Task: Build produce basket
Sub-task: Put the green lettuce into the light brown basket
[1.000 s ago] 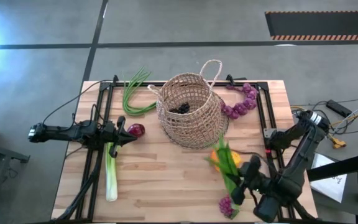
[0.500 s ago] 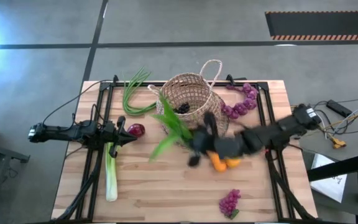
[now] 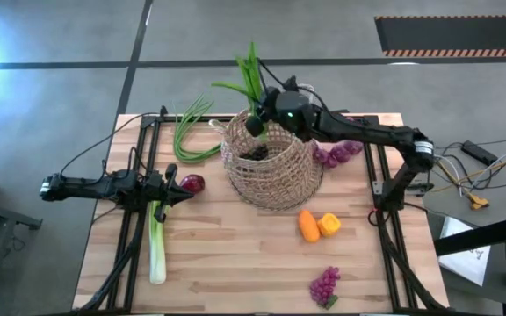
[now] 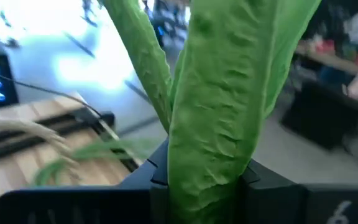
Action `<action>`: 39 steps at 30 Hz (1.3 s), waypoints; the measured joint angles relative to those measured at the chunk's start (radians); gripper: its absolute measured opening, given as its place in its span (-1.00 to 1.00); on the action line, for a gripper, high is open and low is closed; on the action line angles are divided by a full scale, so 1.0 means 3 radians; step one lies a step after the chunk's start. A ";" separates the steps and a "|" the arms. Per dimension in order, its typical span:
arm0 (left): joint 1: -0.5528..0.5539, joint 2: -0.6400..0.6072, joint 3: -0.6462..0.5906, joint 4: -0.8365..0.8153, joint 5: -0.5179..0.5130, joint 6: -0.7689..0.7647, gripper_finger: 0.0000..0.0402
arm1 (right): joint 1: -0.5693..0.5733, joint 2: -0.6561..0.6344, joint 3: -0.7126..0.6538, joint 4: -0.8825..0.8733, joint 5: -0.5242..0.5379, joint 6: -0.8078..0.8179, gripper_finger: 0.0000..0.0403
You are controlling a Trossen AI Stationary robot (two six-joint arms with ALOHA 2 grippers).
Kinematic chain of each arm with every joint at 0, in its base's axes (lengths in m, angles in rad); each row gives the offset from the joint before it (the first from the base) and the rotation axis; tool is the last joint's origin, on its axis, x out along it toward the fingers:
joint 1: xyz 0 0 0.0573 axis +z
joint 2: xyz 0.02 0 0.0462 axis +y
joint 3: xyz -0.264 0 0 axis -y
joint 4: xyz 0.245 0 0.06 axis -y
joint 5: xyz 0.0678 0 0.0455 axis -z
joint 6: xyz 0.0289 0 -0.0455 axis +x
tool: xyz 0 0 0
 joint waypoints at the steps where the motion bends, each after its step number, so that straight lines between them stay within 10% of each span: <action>1: -0.0001 0.0000 0.0000 -0.0001 0.0000 0.0000 -1.00 | -0.0045 0.0054 0.0000 -0.0089 -0.0002 0.0078 -0.70; 13: -0.0001 0.0000 0.0000 -0.0001 0.0001 -0.0001 -1.00 | -0.0179 0.0398 -0.0003 -0.0901 0.0000 0.0261 -0.67; 39: 0.0000 0.0000 0.0000 -0.0001 0.0000 0.0000 -1.00 | -0.0180 0.0409 -0.0003 -0.1483 -0.0236 0.0708 0.14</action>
